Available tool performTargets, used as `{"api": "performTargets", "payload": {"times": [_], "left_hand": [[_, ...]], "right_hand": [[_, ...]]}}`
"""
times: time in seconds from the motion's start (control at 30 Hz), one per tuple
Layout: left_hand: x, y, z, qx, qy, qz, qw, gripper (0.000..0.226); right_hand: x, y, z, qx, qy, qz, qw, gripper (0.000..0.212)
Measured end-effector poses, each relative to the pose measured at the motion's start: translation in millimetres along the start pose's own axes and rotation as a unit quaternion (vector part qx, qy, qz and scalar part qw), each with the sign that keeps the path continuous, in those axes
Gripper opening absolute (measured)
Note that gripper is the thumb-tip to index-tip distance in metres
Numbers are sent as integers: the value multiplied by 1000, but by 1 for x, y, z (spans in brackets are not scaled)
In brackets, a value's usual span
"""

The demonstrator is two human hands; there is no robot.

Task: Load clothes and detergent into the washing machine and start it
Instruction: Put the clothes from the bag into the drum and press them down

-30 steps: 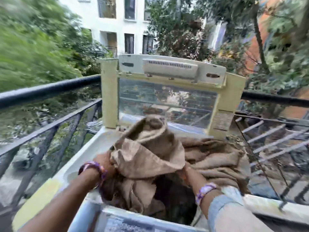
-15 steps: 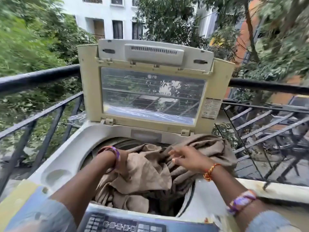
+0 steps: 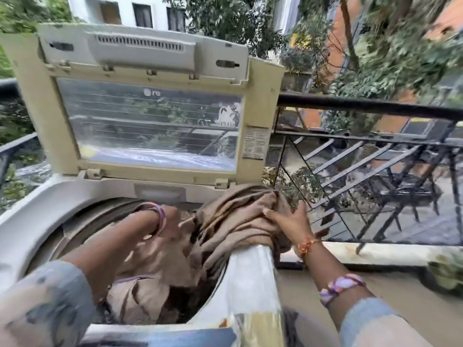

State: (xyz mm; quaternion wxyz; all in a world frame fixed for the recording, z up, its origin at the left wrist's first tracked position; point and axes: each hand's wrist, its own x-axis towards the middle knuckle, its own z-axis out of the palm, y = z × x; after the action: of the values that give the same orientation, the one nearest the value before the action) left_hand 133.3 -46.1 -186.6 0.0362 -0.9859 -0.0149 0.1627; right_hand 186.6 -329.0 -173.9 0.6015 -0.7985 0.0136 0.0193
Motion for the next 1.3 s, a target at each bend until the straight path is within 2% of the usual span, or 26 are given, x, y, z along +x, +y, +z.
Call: {"api": "performTargets", "payload": {"times": [0.03,0.07,0.13,0.17,0.2,0.27,0.3,0.33,0.37,0.43,0.47,0.5,0.57,0.6,0.67,0.73,0.8,0.83,0.9,0.97,1.0,1.07,1.13,1.17,1.23,1.3], "left_hand": [[1,13,-12,-18,-4,11,1000,53],[1,20,-20,-88,9,-23,996,43],[-13,44,-47,-124,58,5,991,36],[-21,50,-50,-140,94,30,985,35],[-28,51,-54,-140,116,44,982,36],[-40,46,-47,-193,151,64,967,47],[-46,40,-46,-241,158,72,955,66],[-55,36,-46,-305,165,79,935,91],[-64,32,-47,-359,181,95,911,115],[-77,30,-47,-455,232,103,853,139],[-85,26,-46,-496,256,106,823,132],[-90,24,-46,-540,279,95,789,102],[-99,16,-47,-561,320,48,762,31],[-106,2,-42,-542,339,21,769,24],[-123,-26,-34,-532,365,-18,764,17],[-137,-53,-32,-530,413,-92,735,17],[-147,-87,-26,-568,449,-130,677,44],[-152,-99,-22,-573,456,-138,667,51],[-155,-125,-14,-564,435,-140,687,47],[-161,-131,-11,-534,372,-103,752,36],[-160,-131,-9,-497,334,-64,798,33],[-165,-122,-13,-399,252,-24,882,32],[-174,-110,-18,-339,143,-11,930,67],[-174,-107,-19,-330,118,10,937,98],[-172,-95,-17,-365,110,44,924,147],[-165,-82,-14,-408,141,68,900,161]], "right_hand": [[3,-1,1,70,-63,38,995,65],[7,2,8,123,-113,63,984,49],[16,13,23,132,-131,122,975,10],[21,18,31,109,-99,132,980,14],[25,19,36,58,-49,122,990,31],[24,6,44,-42,89,47,994,47],[15,-10,48,-31,131,-4,991,44],[3,-27,54,21,130,-60,989,34],[-12,-49,60,96,88,-93,987,21],[-50,-89,82,238,-91,-95,962,14],[-75,-108,95,275,-185,-100,938,17],[-92,-118,107,278,-251,-109,921,20],[-113,-125,119,223,-307,-161,911,18],[-120,-126,121,175,-307,-208,912,16],[-123,-122,119,23,-262,-339,903,32],[-110,-104,113,-240,-194,-400,863,80],[-98,-84,101,-441,-192,-292,826,113],[-87,-66,96,-496,-198,-213,818,117],[-72,-38,87,-573,-183,-108,792,100],[-67,-24,88,-618,-130,-92,770,62],[-69,-24,91,-608,-94,-99,782,48],[-74,-35,102,-512,-18,-109,852,35],[-81,-61,114,-331,10,-126,935,32],[-86,-73,126,-232,-2,-146,962,30],[-106,-93,149,-83,-87,-193,974,26],[-132,-97,174,-70,-236,-234,941,22]]}}
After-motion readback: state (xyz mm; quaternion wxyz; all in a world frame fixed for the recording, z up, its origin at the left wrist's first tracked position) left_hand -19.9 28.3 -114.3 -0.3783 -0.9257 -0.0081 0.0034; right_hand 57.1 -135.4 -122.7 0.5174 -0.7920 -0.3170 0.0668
